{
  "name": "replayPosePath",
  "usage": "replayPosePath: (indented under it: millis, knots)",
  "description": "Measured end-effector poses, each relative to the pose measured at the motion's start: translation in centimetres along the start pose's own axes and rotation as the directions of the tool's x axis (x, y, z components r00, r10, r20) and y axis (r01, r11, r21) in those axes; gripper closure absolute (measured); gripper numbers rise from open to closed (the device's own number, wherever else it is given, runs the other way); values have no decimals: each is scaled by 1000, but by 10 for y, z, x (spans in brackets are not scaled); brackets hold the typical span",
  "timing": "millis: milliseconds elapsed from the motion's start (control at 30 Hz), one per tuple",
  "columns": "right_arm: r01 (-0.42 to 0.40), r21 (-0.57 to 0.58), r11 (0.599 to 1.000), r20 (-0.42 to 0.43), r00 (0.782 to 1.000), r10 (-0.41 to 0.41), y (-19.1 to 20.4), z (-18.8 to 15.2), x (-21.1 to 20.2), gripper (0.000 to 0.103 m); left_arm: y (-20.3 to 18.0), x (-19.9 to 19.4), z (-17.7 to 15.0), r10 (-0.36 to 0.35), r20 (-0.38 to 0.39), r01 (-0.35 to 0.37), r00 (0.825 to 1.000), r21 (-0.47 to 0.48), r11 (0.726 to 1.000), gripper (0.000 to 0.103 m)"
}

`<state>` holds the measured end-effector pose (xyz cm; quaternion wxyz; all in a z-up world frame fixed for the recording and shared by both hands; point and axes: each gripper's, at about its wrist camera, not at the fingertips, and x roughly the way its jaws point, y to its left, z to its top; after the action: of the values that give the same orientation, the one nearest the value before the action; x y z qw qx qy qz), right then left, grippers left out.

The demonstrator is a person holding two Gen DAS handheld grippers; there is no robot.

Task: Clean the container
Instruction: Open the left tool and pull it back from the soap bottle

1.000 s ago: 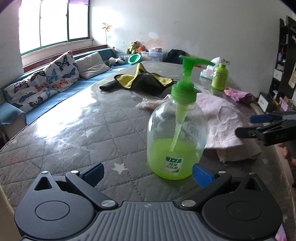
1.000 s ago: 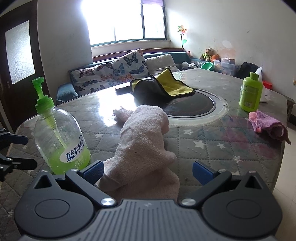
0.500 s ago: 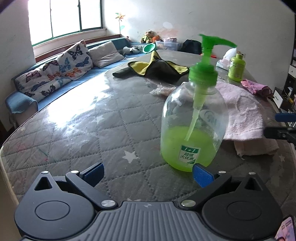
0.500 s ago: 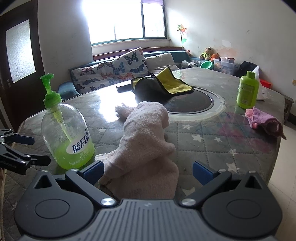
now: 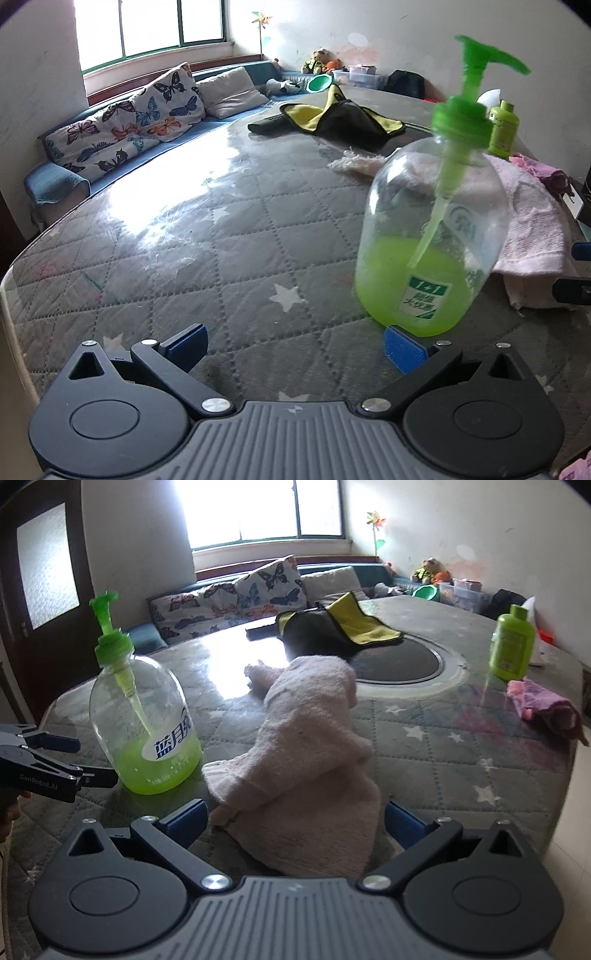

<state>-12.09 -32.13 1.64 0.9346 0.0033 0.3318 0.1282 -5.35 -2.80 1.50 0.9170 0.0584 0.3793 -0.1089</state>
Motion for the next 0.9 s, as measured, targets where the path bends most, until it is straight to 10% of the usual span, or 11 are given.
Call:
replayPosePath:
  millis: [900]
  knots:
    - [-89,-88,992,34,995,92,26,8,-10,0,17,13,4,5,29,-4,1000,-34,999,0]
